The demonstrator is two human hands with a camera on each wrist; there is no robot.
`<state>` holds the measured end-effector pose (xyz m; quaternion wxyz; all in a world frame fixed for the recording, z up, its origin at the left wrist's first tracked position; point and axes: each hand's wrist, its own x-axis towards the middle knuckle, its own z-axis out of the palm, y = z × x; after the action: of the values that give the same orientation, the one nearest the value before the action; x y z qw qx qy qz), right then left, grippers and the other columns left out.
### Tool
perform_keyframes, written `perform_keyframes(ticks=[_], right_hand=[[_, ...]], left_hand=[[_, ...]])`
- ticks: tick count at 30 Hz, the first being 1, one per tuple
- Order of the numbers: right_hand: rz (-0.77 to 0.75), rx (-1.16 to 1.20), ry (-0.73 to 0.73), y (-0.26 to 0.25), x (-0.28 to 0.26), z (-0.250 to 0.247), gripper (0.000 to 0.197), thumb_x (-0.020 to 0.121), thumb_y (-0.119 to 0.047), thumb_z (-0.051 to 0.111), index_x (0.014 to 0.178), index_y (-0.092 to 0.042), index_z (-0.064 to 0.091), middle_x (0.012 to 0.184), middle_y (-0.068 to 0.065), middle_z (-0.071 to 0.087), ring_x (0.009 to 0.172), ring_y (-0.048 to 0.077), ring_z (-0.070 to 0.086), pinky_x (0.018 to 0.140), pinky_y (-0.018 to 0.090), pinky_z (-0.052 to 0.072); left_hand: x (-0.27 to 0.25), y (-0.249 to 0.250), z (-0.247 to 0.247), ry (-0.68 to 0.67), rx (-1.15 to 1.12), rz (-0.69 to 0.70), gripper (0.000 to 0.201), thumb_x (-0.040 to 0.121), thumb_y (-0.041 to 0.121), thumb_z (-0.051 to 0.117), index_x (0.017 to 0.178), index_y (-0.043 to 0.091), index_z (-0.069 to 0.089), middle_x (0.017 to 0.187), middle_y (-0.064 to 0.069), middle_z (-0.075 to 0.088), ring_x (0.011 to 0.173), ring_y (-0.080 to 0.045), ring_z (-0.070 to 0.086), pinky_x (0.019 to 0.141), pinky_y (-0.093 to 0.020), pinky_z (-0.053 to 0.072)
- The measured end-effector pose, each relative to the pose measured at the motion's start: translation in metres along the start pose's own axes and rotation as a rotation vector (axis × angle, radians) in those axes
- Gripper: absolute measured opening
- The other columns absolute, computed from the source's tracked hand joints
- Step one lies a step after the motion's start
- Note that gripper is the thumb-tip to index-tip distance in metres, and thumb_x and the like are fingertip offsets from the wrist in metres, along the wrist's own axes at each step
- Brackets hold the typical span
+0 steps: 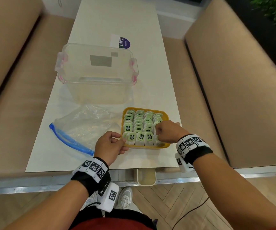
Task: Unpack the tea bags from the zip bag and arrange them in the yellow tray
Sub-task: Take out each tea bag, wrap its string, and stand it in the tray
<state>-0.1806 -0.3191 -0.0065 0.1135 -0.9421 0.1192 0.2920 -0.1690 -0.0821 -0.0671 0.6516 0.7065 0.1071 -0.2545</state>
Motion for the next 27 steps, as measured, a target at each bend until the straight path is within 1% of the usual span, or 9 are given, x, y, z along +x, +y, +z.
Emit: perform_keyframes(ticks=[3,5,7,9,11,14,17,21,27], right_hand=[[-0.001,-0.040,0.043,0.003,0.005,0.005,0.019,0.075,-0.007,0.053,0.077,-0.021,0.065,0.091,-0.004,0.061,0.092,0.020,0.050,0.083,0.040,0.029],[-0.001,-0.055,0.072,0.006,0.008,0.008,0.020,0.076,-0.010,0.055,0.079,-0.026,0.066,0.097,-0.004,0.055,0.103,0.020,0.043,0.085,0.041,0.030],[-0.009,-0.105,0.071,0.009,0.010,0.010,0.024,0.078,-0.010,0.056,0.087,-0.027,0.071,0.099,-0.004,0.058,0.109,0.020,0.041,0.089,0.044,0.032],[-0.026,-0.160,0.068,0.011,0.010,0.010,0.024,0.079,-0.010,0.057,0.086,-0.028,0.072,0.092,-0.007,0.065,0.106,0.020,0.045,0.091,0.047,0.035],[-0.038,-0.195,0.066,0.011,0.009,0.008,0.024,0.079,-0.010,0.058,0.082,-0.032,0.067,0.087,-0.010,0.065,0.103,0.019,0.049,0.093,0.048,0.034],[-0.047,-0.239,0.065,0.010,0.008,0.001,0.025,0.079,-0.010,0.060,0.085,-0.032,0.070,0.087,-0.011,0.065,0.097,0.017,0.053,0.094,0.048,0.030],[-0.063,-0.258,0.027,0.009,0.009,-0.007,0.017,0.082,-0.015,0.067,0.087,-0.032,0.072,0.088,-0.011,0.067,0.094,0.017,0.057,0.098,0.049,0.030],[-0.064,-0.220,-0.063,0.008,0.014,-0.014,0.016,0.078,-0.018,0.076,0.084,-0.031,0.072,0.081,-0.013,0.063,0.087,0.016,0.058,0.099,0.051,0.040],[-0.049,-0.195,-0.154,0.004,0.011,-0.024,0.020,0.076,-0.019,0.081,0.091,-0.029,0.074,0.087,-0.012,0.065,0.094,0.018,0.061,0.097,0.043,0.042]], left_hand=[[0.000,0.000,0.000,-0.004,-0.004,-0.004,0.017,0.090,0.007,0.072,0.100,0.007,0.058,0.089,-0.025,0.070,0.068,-0.029,0.076,0.069,-0.043,0.063],[0.000,0.000,0.000,-0.005,-0.003,-0.004,0.017,0.090,0.007,0.072,0.100,0.007,0.058,0.089,-0.025,0.070,0.068,-0.029,0.076,0.069,-0.043,0.063],[0.000,0.000,0.000,-0.003,-0.003,-0.005,0.017,0.090,0.007,0.073,0.100,0.007,0.059,0.089,-0.025,0.070,0.068,-0.030,0.076,0.069,-0.043,0.063],[0.000,0.000,-0.001,-0.003,-0.001,-0.004,0.017,0.090,0.007,0.073,0.100,0.007,0.059,0.089,-0.025,0.069,0.068,-0.030,0.075,0.068,-0.042,0.062],[0.000,0.000,-0.001,-0.005,-0.004,-0.004,0.017,0.090,0.006,0.072,0.100,0.007,0.058,0.088,-0.026,0.069,0.068,-0.030,0.075,0.068,-0.042,0.062],[0.001,0.000,-0.001,-0.008,-0.004,-0.006,0.017,0.090,0.006,0.072,0.100,0.007,0.058,0.088,-0.025,0.069,0.069,-0.030,0.075,0.069,-0.043,0.062],[0.000,0.000,-0.001,-0.008,-0.003,-0.006,0.018,0.090,0.006,0.072,0.101,0.007,0.058,0.088,-0.025,0.069,0.069,-0.030,0.076,0.068,-0.042,0.062],[0.000,0.001,-0.001,-0.006,-0.012,-0.009,0.019,0.090,0.007,0.073,0.102,0.005,0.058,0.088,-0.025,0.069,0.069,-0.030,0.075,0.068,-0.041,0.062],[0.000,0.001,-0.001,-0.001,-0.012,-0.009,0.018,0.090,0.007,0.073,0.100,0.006,0.058,0.086,-0.024,0.068,0.069,-0.030,0.075,0.065,-0.038,0.062]])
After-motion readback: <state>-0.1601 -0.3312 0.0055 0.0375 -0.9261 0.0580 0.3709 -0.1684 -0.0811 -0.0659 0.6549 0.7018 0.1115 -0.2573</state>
